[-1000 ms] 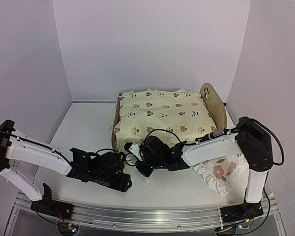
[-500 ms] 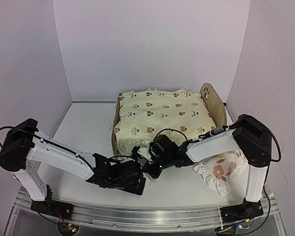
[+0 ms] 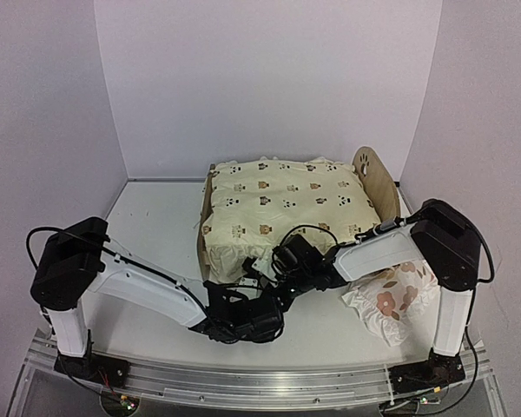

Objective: Set up the pet bed

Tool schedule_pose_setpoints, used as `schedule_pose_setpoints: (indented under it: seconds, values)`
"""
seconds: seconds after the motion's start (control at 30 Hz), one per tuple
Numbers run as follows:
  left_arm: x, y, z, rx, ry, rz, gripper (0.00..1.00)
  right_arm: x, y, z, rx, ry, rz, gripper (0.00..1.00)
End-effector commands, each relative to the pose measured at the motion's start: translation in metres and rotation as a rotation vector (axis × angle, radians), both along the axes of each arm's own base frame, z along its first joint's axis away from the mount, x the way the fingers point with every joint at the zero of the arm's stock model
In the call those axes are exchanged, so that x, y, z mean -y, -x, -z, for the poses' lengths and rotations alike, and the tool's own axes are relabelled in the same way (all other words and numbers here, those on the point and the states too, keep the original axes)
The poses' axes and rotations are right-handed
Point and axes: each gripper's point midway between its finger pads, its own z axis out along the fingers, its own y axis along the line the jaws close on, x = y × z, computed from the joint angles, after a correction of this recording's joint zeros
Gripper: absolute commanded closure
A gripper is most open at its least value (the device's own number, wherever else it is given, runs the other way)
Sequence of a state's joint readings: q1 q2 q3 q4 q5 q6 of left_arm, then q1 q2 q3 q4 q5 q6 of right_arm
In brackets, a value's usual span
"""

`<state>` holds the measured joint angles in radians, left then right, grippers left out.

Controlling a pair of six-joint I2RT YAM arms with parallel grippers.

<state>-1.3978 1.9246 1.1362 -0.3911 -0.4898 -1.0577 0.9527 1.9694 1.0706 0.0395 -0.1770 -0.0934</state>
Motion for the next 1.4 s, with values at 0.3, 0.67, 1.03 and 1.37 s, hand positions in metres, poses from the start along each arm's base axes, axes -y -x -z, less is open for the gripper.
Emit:
schedule_pose_setpoints:
  seconds: [0.3,0.67,1.03,1.37]
  values:
    - [0.098,0.035,-0.028,0.072,0.140,0.189,0.04,-0.023,0.000,-0.024,-0.030,-0.115,0.000,1.00]
    - [0.119,0.062,-0.034,0.093,0.199,0.244,0.04,-0.026,-0.002,-0.027,-0.054,-0.133,0.024,1.00]
    - [0.111,0.063,-0.043,0.159,0.193,0.198,0.04,-0.030,-0.014,-0.061,-0.047,-0.190,0.111,1.00]
    - [0.073,0.052,-0.042,0.214,0.046,0.047,0.09,-0.029,-0.020,-0.055,-0.058,-0.167,0.163,1.00]
